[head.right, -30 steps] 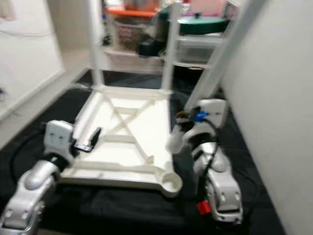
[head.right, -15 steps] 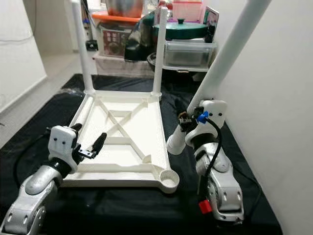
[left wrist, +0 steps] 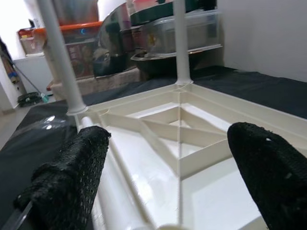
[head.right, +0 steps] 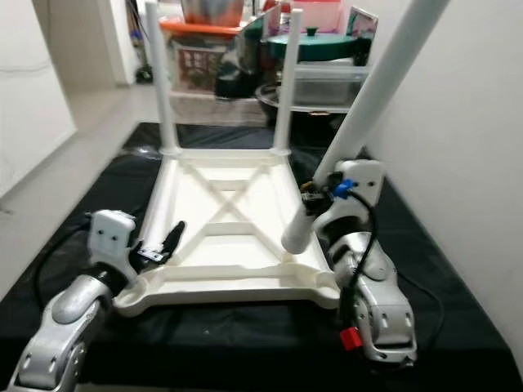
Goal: Building children table
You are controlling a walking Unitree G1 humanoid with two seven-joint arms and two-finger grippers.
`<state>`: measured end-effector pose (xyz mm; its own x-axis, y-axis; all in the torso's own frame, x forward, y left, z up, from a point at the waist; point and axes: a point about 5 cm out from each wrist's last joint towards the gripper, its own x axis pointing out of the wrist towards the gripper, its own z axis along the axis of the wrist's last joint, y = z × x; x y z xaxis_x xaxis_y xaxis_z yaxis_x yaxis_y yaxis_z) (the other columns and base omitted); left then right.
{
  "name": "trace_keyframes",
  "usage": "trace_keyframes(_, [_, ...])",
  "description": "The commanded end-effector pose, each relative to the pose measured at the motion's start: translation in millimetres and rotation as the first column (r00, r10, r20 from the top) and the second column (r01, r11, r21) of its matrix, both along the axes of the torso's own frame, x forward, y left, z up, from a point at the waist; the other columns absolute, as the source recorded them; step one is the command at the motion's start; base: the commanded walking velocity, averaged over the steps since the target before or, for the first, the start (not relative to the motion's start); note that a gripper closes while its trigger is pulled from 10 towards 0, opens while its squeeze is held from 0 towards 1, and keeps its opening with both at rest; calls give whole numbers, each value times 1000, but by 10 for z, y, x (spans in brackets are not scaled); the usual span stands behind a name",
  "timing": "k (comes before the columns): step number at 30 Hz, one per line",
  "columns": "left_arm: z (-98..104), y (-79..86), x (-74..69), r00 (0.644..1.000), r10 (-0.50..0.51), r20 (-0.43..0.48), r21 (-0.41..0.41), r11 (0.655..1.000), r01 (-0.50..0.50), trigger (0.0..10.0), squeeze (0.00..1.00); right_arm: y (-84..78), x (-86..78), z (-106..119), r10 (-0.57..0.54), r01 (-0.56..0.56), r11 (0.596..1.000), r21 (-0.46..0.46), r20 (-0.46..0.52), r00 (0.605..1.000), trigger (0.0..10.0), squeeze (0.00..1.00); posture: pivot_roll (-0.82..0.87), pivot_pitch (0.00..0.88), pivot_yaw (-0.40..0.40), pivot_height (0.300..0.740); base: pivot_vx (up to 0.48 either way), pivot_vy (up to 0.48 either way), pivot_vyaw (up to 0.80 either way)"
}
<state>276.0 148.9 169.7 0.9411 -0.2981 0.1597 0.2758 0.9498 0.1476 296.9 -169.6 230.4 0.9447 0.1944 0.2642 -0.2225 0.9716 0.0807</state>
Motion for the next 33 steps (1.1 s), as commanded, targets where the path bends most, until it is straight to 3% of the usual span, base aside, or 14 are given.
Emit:
trace_keyframes(1, [-50, -23, 10, 1000, -9, -20, 14, 1000, 9, 10000, 0, -111, 16, 54, -19, 19, 1000, 2, 7, 1000, 10000, 0, 30, 0, -57, 740, 0, 0, -800])
trace_keyframes(12, [-100, -25, 1, 999, -5, -37, 31, 1000, 6, 10000, 0, -261, 41, 28, -46, 45, 998, -43, -23, 999, 10000, 0, 30, 0, -64, 740, 0, 0, -509])
trace_keyframes(23, [-130, -39, 7, 999, -3, -45, 44, 999, 5, 10000, 0, -274, 94, -39, -55, 51, 996, -79, -55, 997, 10000, 0, 27, 0, -63, 740, 0, 0, 0])
trace_keyframes(27, [-132, -57, 17, 999, -6, -44, 44, 999, 8, 10000, 0, -241, 146, -53, 15, -21, 996, -82, -73, 997, 10000, 0, 28, 0, -61, 740, 0, 0, 0])
trace_keyframes(33, [-131, -54, 19, 999, -2, -39, 54, 999, 4, 10000, 0, -207, 251, -93, 186, -209, 957, -203, -128, 974, 10000, 0, 46, 0, -77, 740, 0, 0, 0])
